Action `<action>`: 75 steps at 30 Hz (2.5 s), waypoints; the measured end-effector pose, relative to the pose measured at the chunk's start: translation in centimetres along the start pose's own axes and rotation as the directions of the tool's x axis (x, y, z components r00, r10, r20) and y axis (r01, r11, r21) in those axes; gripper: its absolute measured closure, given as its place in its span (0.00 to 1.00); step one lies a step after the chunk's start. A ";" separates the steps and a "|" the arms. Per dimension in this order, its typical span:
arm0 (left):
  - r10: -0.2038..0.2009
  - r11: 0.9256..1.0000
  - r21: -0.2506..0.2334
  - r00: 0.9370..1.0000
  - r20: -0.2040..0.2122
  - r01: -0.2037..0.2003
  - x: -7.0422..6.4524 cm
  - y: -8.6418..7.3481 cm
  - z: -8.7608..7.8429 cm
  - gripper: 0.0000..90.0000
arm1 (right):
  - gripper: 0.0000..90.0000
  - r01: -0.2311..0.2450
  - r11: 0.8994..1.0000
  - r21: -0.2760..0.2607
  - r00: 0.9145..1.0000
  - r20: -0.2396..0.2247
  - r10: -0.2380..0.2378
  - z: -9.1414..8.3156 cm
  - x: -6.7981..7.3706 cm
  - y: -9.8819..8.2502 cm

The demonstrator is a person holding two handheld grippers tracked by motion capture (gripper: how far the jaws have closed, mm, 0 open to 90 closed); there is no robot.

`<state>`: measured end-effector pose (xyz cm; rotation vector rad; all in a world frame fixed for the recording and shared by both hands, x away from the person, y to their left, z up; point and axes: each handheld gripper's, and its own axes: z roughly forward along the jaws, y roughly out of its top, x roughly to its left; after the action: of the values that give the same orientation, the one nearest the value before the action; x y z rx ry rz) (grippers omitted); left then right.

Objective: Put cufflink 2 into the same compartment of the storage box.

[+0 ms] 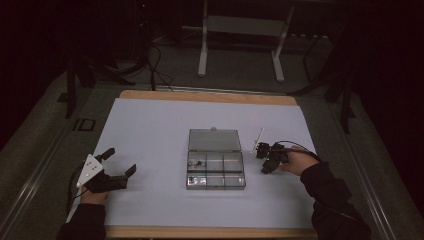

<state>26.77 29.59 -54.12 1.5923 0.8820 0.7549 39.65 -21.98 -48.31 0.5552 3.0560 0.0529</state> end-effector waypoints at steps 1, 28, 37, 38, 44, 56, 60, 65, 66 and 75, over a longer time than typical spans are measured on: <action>0.000 1.000 0.001 1.000 0.000 0.000 0.0 0.0 0.0 0.02 | 0.80 0.003 1.000 -0.001 1.000 -0.007 -0.003 -0.2 0.1 0.1; 0.002 1.000 -0.001 1.000 0.000 -0.002 0.0 0.0 0.0 0.02 | 0.80 0.232 0.971 -0.048 0.972 -0.014 -0.233 -5.7 4.5 4.2; 0.001 1.000 0.000 1.000 0.000 -0.001 0.0 0.0 0.0 0.02 | 0.80 0.297 0.948 -0.111 0.953 -0.023 -0.301 -6.3 6.4 6.1; 0.002 1.000 0.000 1.000 -0.001 -0.002 0.0 0.0 0.0 0.02 | 0.80 0.301 0.947 -0.113 0.952 -0.026 -0.305 -6.3 6.6 6.4; 0.002 1.000 -0.001 1.000 -0.001 -0.002 0.0 0.0 0.0 0.02 | 0.80 0.334 0.932 -0.141 0.940 -0.018 -0.340 -6.7 7.6 7.6; 0.002 1.000 -0.002 1.000 0.001 -0.002 0.0 0.0 0.0 0.02 | 0.80 0.387 0.895 -0.221 0.915 -0.023 -0.402 -6.8 9.2 9.9; 0.000 1.000 -0.002 1.000 0.001 0.000 0.0 0.0 0.0 0.02 | 0.80 0.392 0.882 -0.261 0.912 -0.014 -0.409 -7.0 9.6 10.5; -0.001 1.000 -0.002 1.000 0.001 0.001 0.0 0.0 0.0 0.02 | 0.80 0.392 0.866 -0.310 0.911 0.004 -0.411 -6.7 9.9 11.2; -0.001 1.000 -0.002 1.000 0.002 0.001 0.0 0.0 0.0 0.02 | 0.80 0.396 0.862 -0.317 0.910 0.010 -0.414 -6.5 10.0 11.4; 0.002 1.000 -0.001 1.000 0.001 -0.002 0.0 0.0 0.0 0.02 | 0.80 0.400 0.859 -0.320 0.906 -0.006 -0.424 -4.4 10.0 12.4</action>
<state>26.77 29.59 -54.12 1.5924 0.8790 0.7553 34.45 -6.93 -43.70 -0.1295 3.0690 0.5441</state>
